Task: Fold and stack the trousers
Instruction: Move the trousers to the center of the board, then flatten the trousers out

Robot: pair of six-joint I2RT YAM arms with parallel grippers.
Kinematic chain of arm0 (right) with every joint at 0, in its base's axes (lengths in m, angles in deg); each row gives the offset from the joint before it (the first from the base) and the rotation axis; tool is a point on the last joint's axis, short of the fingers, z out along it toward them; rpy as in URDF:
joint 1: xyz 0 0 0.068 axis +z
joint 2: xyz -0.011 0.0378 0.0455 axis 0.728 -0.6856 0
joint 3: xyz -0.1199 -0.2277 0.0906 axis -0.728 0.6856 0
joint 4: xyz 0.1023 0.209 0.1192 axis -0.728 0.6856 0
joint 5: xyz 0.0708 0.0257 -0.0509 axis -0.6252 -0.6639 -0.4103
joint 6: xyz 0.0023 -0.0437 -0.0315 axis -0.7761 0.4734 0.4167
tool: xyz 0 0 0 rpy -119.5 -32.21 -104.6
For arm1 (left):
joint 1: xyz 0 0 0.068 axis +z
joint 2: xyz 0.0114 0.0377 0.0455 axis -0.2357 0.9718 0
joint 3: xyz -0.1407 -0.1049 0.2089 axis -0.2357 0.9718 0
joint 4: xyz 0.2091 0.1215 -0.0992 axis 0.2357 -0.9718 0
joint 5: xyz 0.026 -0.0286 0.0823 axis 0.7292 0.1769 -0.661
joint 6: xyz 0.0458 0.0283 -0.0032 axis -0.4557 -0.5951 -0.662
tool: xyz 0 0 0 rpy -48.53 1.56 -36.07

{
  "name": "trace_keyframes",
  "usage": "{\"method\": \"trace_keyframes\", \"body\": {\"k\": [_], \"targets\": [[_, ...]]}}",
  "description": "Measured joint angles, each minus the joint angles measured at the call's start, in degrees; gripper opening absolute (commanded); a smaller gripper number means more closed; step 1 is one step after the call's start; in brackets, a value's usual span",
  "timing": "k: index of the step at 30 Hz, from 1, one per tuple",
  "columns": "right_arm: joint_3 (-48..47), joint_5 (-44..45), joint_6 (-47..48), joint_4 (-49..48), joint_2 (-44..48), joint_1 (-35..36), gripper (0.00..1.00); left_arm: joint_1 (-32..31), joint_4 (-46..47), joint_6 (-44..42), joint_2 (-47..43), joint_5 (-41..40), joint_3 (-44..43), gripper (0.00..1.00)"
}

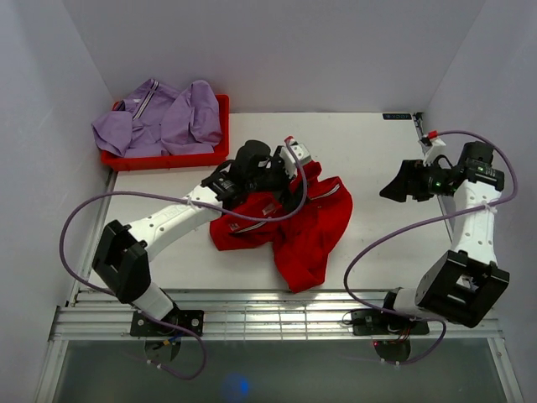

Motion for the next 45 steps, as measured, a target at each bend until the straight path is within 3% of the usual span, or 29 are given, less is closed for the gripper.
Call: {"method": "trace_keyframes", "body": {"k": [9,16,22,29,30,31,32,33,36,38,41,45], "targets": [[0.07,-0.31,0.26,-2.49,-0.94,15.50,0.90,10.05,-15.54,-0.22,-11.08,5.84,-0.11,0.96],[0.07,6.69,2.05,-6.45,-2.95,28.44,0.90,15.37,-25.00,-3.89,-15.37,7.08,5.44,0.94],[0.13,14.53,3.28,-9.29,-9.73,31.32,0.90,17.79,-29.83,-7.41,-11.67,9.92,7.39,0.88],[1.99,17.92,4.57,-10.75,-10.69,31.34,0.90,17.84,-34.58,-16.04,-11.80,15.47,8.02,0.85],[2.21,17.70,4.57,-10.73,-10.69,31.34,0.91,17.84,-34.86,-17.03,-11.78,15.43,8.28,0.84],[2.43,17.16,4.52,-10.91,-10.69,31.34,0.99,17.84,-35.19,-17.97,-11.67,15.34,8.63,0.83],[2.60,16.70,4.42,-10.95,-10.69,31.34,0.92,17.84,-35.54,-18.69,-11.43,14.88,8.98,0.81],[2.69,16.31,4.68,-10.97,-10.71,31.34,0.76,17.84,-35.69,-19.32,-11.08,14.10,9.35,0.80],[2.67,15.34,4.74,-11.17,-11.02,31.32,0.55,17.84,-35.93,-20.90,-9.62,11.19,10.43,0.74],[2.67,14.91,4.96,-11.23,-11.04,31.17,0.09,17.84,-36.06,-21.88,-9.05,9.33,11.26,0.72],[1.88,14.03,3.67,-10.91,-11.02,30.27,0.08,17.84,-36.72,-23.21,-8.98,7.28,11.67,0.72],[-1.60,13.14,2.45,-10.01,-10.84,27.12,0.08,17.86,-36.81,-24.37,-9.01,5.27,11.91,0.81]]}}
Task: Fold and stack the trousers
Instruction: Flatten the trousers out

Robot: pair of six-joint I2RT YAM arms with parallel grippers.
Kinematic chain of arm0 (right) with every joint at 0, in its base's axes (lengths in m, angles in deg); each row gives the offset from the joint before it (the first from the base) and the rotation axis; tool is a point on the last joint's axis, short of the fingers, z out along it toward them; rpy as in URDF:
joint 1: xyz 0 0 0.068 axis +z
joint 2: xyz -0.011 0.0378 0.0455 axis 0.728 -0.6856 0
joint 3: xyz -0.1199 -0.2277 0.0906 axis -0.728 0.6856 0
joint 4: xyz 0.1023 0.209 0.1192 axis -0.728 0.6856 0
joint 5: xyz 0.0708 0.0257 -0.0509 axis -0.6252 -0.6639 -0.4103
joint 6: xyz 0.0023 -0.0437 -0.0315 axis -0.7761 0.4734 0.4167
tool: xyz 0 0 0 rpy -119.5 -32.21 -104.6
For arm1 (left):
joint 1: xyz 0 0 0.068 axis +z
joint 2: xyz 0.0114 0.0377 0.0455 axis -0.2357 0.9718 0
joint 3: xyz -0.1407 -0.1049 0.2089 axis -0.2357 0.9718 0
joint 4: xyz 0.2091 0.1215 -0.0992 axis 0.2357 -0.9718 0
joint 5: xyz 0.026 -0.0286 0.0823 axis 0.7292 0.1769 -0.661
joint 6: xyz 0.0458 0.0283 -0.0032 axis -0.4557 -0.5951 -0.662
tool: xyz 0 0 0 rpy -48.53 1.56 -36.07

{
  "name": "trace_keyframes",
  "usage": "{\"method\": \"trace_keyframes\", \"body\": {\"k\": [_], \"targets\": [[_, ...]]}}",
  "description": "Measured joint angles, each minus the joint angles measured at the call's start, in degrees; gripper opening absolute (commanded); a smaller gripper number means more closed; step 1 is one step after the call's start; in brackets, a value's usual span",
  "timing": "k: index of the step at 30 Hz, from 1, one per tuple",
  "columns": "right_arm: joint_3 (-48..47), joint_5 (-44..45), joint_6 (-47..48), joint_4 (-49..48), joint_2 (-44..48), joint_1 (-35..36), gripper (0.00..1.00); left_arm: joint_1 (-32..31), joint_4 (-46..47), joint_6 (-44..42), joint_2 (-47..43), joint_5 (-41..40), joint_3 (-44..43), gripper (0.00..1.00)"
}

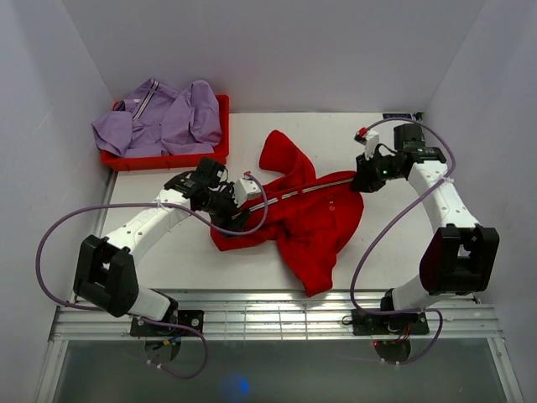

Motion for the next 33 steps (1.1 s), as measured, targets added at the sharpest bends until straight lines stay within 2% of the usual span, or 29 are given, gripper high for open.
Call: {"method": "trace_keyframes", "body": {"k": [1,4,8,19,26,33], "targets": [[-1.27,-0.66,-0.28,0.28,0.15,-1.53,0.08,0.09,0.09,-0.28,-0.04,-0.07,0.04,0.85],[-5.33,-3.39,-1.29,1.44,0.57,-6.93,0.08,-0.09,1.49,-0.83,-0.48,1.22,0.07,0.89],[-9.14,-5.62,-1.25,3.28,2.10,-10.95,0.08,-0.90,4.70,-1.33,-1.70,4.20,0.04,0.89],[-7.87,-6.32,1.75,6.21,5.53,-11.89,0.08,-0.37,6.29,0.81,-1.09,5.05,0.02,0.87],[-7.78,-5.79,2.67,7.13,6.34,-11.91,0.08,4.76,9.14,4.44,-1.16,6.71,-1.25,0.84],[-8.92,-3.56,2.93,7.13,6.34,-13.29,0.08,7.28,6.47,5.90,-1.14,6.12,-2.08,0.77]]}}
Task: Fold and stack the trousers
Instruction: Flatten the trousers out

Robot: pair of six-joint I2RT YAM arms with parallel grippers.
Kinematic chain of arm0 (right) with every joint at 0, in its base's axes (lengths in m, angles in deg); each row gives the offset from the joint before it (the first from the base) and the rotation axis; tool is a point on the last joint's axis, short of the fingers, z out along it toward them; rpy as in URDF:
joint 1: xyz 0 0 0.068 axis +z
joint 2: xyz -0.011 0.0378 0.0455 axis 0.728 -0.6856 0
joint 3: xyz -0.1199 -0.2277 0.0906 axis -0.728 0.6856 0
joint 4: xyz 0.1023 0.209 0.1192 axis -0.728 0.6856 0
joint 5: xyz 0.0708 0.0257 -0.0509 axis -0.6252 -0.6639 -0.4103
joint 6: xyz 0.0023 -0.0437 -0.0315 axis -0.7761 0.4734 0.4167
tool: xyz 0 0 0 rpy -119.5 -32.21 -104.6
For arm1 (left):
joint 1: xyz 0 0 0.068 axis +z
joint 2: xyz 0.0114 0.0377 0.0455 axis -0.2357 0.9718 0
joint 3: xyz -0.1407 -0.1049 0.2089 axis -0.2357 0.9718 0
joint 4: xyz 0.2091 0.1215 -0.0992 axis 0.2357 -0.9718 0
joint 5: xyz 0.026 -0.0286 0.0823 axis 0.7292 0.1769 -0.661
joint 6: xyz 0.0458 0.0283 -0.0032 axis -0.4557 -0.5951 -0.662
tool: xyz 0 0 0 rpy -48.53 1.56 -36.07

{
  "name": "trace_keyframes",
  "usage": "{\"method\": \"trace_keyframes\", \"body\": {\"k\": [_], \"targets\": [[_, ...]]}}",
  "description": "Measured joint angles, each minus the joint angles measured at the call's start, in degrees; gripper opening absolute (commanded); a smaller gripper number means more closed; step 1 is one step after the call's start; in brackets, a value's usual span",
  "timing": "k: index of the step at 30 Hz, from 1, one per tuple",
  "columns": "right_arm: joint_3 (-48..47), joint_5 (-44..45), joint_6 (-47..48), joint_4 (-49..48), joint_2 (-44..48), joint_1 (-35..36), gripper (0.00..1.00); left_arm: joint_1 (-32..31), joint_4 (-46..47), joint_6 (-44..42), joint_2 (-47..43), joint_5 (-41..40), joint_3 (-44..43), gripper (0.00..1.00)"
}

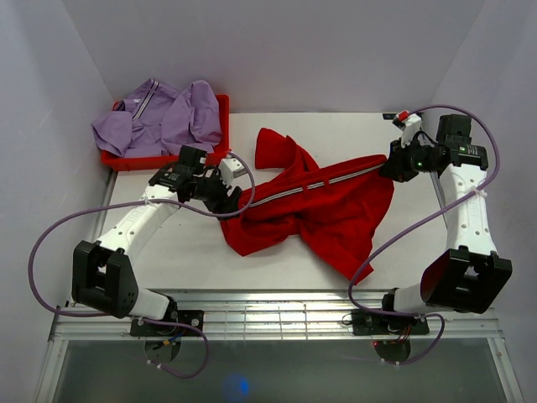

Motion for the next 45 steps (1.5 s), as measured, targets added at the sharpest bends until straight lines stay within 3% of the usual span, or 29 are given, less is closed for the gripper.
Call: {"method": "trace_keyframes", "body": {"k": [12,25,32,34,36,39,40,41,44,45], "targets": [[-0.31,0.35,0.00,-0.02,0.00,-0.09,0.08,0.00,0.37,3.52,1.16,4.48,0.59,0.80],[-0.31,0.35,0.00,-0.02,0.00,-0.09,0.08,-0.02,6.75,8.11,9.81,5.27,-3.85,0.61],[-0.35,0.35,-0.07,-0.02,0.00,-0.09,0.08,-0.02,8.55,9.27,9.73,11.32,-4.50,0.28],[-0.42,0.35,-0.22,0.00,0.00,-0.13,0.08,-0.02,8.57,9.42,9.70,12.76,-4.50,0.11],[-0.61,0.35,-0.46,0.04,0.00,-0.22,0.08,-0.02,8.44,9.60,9.66,13.81,-4.52,0.00],[-0.85,0.31,-0.79,0.04,0.00,-0.46,0.08,-0.02,8.26,9.75,9.55,14.38,-4.52,0.00],[-0.85,0.31,-0.87,0.04,0.00,-0.50,0.08,-0.02,8.17,9.77,9.46,14.47,-4.52,0.05],[-0.85,0.31,-0.98,0.04,0.00,-0.52,0.08,-0.02,8.13,9.77,9.40,14.51,-4.52,0.17],[-1.16,0.11,-1.09,0.17,0.00,-0.59,0.08,-0.02,8.00,9.79,9.25,14.40,-4.52,0.39],[-1.29,-0.02,-1.09,0.28,0.00,-0.59,0.08,-0.02,8.00,9.90,9.25,14.23,-4.52,0.41]]}}
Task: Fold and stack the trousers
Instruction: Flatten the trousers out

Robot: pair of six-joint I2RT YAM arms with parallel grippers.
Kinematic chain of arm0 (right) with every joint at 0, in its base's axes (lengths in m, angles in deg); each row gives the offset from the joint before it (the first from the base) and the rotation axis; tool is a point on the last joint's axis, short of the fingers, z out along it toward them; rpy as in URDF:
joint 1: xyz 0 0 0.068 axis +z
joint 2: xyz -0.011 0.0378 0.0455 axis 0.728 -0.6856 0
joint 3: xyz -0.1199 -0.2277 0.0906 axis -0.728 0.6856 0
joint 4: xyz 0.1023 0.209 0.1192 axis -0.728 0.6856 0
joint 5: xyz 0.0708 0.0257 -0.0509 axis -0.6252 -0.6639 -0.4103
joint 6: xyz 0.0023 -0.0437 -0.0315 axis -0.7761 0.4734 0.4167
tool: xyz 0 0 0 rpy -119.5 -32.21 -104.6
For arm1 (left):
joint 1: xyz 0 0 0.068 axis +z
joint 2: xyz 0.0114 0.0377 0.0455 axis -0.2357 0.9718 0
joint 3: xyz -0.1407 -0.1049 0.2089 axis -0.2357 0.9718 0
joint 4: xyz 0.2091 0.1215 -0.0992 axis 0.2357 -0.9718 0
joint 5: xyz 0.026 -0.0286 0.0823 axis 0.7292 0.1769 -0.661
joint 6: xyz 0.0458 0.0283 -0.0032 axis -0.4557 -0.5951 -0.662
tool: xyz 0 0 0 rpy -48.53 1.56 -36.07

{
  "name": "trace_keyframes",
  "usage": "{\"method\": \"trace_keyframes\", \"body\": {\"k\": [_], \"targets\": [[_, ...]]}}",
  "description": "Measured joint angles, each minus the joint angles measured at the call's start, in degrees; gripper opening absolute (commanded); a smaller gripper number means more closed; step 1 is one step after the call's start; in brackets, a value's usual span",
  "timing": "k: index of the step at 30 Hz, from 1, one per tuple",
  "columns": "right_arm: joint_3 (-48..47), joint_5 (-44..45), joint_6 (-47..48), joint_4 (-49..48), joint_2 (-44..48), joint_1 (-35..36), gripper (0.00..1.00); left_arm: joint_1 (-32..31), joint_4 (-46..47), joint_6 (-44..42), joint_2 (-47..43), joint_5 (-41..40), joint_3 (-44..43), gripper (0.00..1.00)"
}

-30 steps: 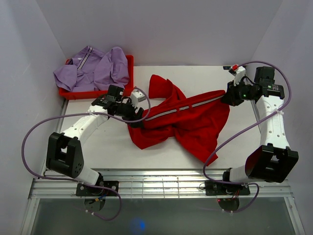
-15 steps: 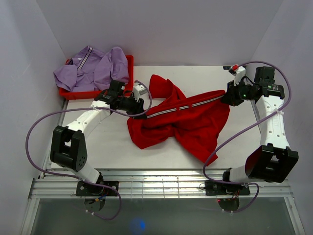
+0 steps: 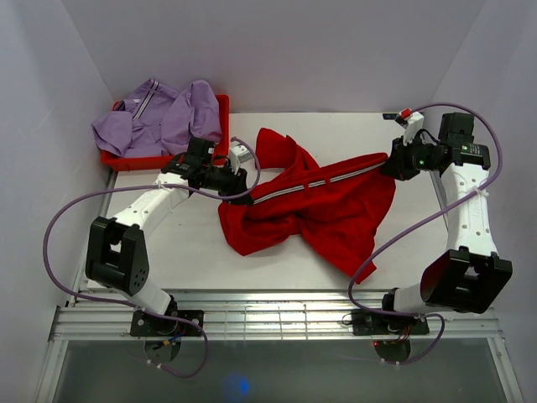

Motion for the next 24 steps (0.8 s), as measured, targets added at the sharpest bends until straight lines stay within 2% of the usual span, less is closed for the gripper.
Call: {"method": "trace_keyframes", "body": {"k": [3,5,9,11,13,17,20,22,23,24], "targets": [[-0.20,-0.37,0.00,0.22,0.00,0.00,0.08,-0.04,-0.31,0.70,0.02,-0.87,0.00,0.41],[-0.20,-0.52,0.00,0.31,0.00,0.00,0.08,-0.13,-0.37,0.83,0.07,-1.22,0.00,0.31],[-0.20,-0.79,0.00,0.57,0.00,-0.04,0.08,-0.57,-0.39,1.03,0.22,-1.57,0.00,0.25],[-0.20,-0.94,0.00,0.57,0.00,-0.04,0.08,-1.01,-0.39,1.11,0.35,-1.75,0.00,0.33],[-0.20,-1.27,0.00,0.57,0.00,-0.11,0.08,-1.70,-0.35,0.98,0.50,-2.34,0.00,0.46],[-0.20,-1.64,-0.04,0.57,0.00,-0.15,0.08,-3.19,-0.22,1.14,0.72,-3.56,0.02,0.53],[-0.20,-1.64,-0.07,0.59,0.00,-0.15,0.08,-3.76,-0.22,1.11,0.72,-4.31,0.09,0.53],[-0.20,-1.66,-0.07,0.57,0.00,-0.15,0.08,-3.78,-0.22,1.11,0.72,-4.85,0.17,0.48],[-0.20,-1.66,-0.07,0.59,0.00,-0.15,0.08,-3.78,-0.26,1.14,0.72,-5.05,0.20,0.38],[-0.20,-1.66,-0.07,0.59,0.00,-0.15,0.08,-3.78,-0.28,1.16,0.74,-5.18,0.22,0.34]]}}
